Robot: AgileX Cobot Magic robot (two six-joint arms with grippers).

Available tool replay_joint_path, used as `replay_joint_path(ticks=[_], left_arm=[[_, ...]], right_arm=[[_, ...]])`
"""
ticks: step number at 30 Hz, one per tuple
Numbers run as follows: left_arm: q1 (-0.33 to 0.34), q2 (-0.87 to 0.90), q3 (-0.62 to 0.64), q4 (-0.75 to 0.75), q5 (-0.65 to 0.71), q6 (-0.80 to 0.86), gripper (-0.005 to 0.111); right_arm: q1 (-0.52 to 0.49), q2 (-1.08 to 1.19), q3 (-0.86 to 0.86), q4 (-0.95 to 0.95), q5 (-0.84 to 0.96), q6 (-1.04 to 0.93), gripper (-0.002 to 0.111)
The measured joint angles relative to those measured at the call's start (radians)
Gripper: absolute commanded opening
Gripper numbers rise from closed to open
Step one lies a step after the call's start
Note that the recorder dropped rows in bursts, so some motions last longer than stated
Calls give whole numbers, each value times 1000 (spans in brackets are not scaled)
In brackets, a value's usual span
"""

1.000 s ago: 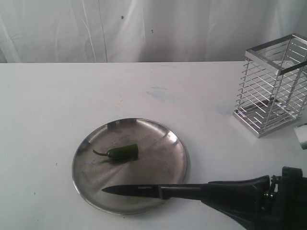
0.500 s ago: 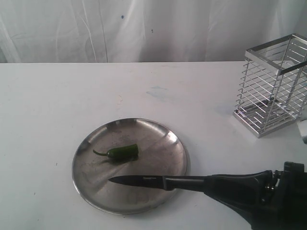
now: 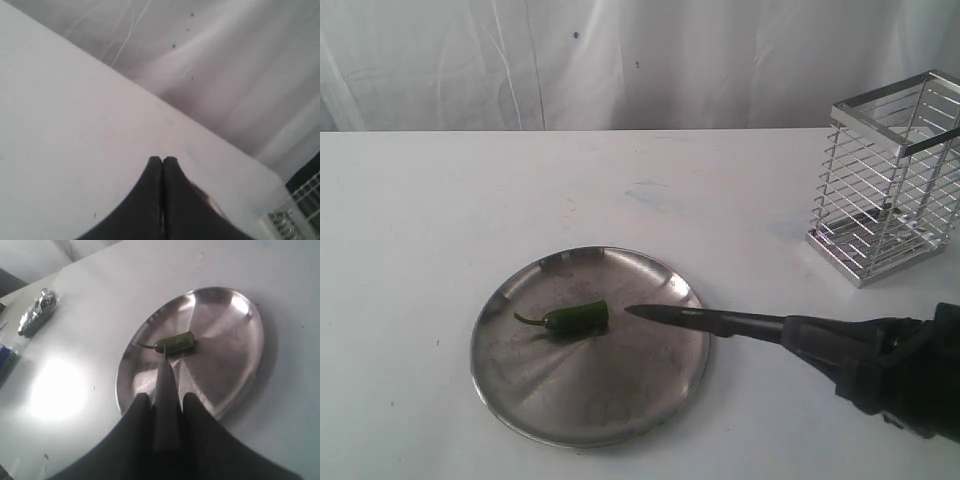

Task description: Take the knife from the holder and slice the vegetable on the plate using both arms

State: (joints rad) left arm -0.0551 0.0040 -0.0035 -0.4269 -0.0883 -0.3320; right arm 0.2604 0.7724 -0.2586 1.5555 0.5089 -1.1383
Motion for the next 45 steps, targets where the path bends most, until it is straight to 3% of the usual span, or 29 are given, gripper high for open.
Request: replay_joint_path(ticks=[2,6,8,11,14,19,25,28,30,33,38,45], left_arm=[[0,0,0,-5,-98,-35,0],[0,-1,0,-13,-417,-225,0],[0,4,-10,-9,-485,-307,0],[0,74,-80,86,-479,-315,0],[0,213,-165,303,-469,-304,0],[0,585,-253,651,-476,-323,0],[0,1049,-307,974,-407,-589,0],[0,1250,-319,1172,-593,-722,0],[-2,1356,-336,1331,-817,-757,0],[-20,1464,-349,1482,-1046,-775,0],[-122,1586,-349,1545,-1111,-807,0],[-410,1697,-361,1376,-1121,-781,0]], right_arm=[[0,0,0,62,-2,-28,0],[0,0,0,154,-2,-153,0],[0,0,0,166,-3,-198,0],[0,0,0,170,-7,-221,0],[0,0,0,174,-7,-230,0],[0,0,0,176,-35,-232,0],[0,0,0,178,-49,-232,0],[0,0,-20,180,-5,-235,0],[0,0,-45,182,35,-262,0],[0,0,-76,182,58,-286,0],[0,10,-107,184,30,-297,0],[0,79,-149,186,94,-328,0]])
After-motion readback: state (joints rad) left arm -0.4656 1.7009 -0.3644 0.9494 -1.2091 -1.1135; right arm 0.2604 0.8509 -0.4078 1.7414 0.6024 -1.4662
